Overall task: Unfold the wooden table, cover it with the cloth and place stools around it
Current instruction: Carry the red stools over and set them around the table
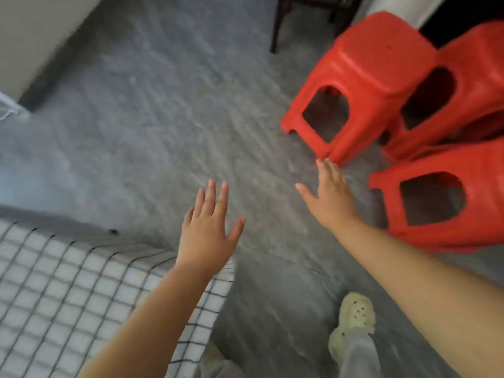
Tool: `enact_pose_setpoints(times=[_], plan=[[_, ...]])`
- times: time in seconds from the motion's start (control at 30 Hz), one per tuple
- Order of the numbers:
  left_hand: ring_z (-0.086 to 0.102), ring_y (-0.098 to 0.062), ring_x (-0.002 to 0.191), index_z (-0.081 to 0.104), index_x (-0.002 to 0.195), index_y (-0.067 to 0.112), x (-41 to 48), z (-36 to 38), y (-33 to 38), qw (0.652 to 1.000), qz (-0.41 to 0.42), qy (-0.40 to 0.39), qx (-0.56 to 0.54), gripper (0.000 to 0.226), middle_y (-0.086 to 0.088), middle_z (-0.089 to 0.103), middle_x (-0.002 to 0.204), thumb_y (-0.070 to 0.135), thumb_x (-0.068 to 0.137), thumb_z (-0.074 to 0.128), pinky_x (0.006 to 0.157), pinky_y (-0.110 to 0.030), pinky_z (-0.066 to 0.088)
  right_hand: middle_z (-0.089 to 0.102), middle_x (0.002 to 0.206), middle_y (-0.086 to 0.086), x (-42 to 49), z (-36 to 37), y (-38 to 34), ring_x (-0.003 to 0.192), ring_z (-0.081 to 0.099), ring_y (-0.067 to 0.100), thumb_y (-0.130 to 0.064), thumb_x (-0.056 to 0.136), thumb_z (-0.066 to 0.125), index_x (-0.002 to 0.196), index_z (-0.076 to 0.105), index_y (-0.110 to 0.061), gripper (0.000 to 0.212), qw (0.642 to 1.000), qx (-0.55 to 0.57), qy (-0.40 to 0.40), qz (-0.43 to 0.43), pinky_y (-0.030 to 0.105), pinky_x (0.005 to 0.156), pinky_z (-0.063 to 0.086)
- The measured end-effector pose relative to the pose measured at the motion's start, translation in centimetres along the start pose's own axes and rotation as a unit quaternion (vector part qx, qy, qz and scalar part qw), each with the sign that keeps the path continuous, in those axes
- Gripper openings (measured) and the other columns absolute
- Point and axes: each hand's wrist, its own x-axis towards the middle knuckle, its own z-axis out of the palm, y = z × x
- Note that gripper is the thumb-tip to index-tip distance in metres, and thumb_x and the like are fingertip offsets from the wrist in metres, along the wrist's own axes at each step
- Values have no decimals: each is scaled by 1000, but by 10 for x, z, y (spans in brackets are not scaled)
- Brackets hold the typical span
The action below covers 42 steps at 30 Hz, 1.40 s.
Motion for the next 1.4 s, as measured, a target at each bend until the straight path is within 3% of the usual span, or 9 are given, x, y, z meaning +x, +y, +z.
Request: enact_pose_setpoints(times=[0.2, 0.3, 0.57, 0.83, 0.93, 1.03, 1.1, 1.3, 1.4], plan=[[-6, -18, 146, -5, 150, 30, 72, 61, 174, 995, 65, -47, 57, 74, 1, -8, 159, 59, 90, 27, 115, -40, 10, 22, 157, 19, 19, -94, 199, 146, 18, 29, -48, 91, 53, 149, 23, -4, 79, 996, 2, 27, 90, 37, 119, 13], [1, -22, 146, 2, 151, 29, 112, 84, 264, 991, 100, -53, 77, 75, -1, -2, 160, 57, 90, 35, 115, -45, 16, 23, 156, 19, 25, -140, 282, 146, 19, 29, -48, 91, 53, 149, 22, -3, 80, 992, 1, 40, 119, 35, 119, 11], [3, -30, 145, 1, 149, 34, 224, 98, 405, 993, 88, -64, 35, 82, -3, -2, 160, 68, 85, 36, 111, -54, 19, 24, 155, 20, 92, -215, 366, 145, 20, 29, -44, 91, 57, 149, 19, -1, 82, 968, 152, 58, 189, 33, 117, 14], [-1, -31, 145, -2, 150, 29, 386, 64, 397, 991, 89, -59, 83, 92, -4, -6, 159, 74, 80, 37, 110, -58, 18, 24, 155, 21, 218, -197, 322, 145, 23, 25, -42, 87, 64, 149, 12, 4, 93, 924, 303, 46, 228, 33, 118, 18], [-6, -27, 145, -4, 151, 24, 459, 60, 377, 991, 67, -64, 96, 96, -3, -9, 159, 73, 80, 39, 113, -57, 16, 38, 148, 20, 284, -179, 299, 139, 35, 25, -39, 84, 69, 144, 30, 2, 83, 901, 345, 63, 254, 34, 115, 26], [-6, -27, 145, -6, 150, 20, 531, 62, 361, 991, 45, -83, 98, 103, -4, -13, 159, 74, 78, 44, 113, -56, 16, 57, 133, 14, 349, -160, 279, 124, 53, 18, -30, 82, 73, 132, 46, 1, 65, 859, 408, 81, 299, 24, 105, 37], [-6, -27, 145, -9, 150, 19, 569, 65, 351, 989, 40, -95, 102, 107, -3, -14, 158, 74, 76, 47, 113, -55, 16, 61, 128, 15, 385, -144, 271, 121, 57, 21, -27, 80, 75, 130, 49, 1, 63, 833, 435, 92, 329, 35, 107, 41], [-3, -26, 146, -9, 149, 20, 647, 72, 342, 990, 1, -132, 53, 121, -5, -10, 159, 70, 67, 64, 114, -54, 16, 54, 135, 18, 444, -126, 276, 125, 54, 28, -36, 65, 86, 137, 39, 1, 93, 815, 380, 106, 425, 42, 105, 41], [8, -26, 145, -9, 149, 12, 669, 79, 342, 984, -39, -173, 9, 132, -11, 5, 158, 62, 61, 76, 114, -47, 20, 51, 137, 20, 459, -119, 279, 126, 51, 29, -37, 61, 88, 136, 34, 3, 101, 798, 377, 92, 461, 44, 106, 40]])
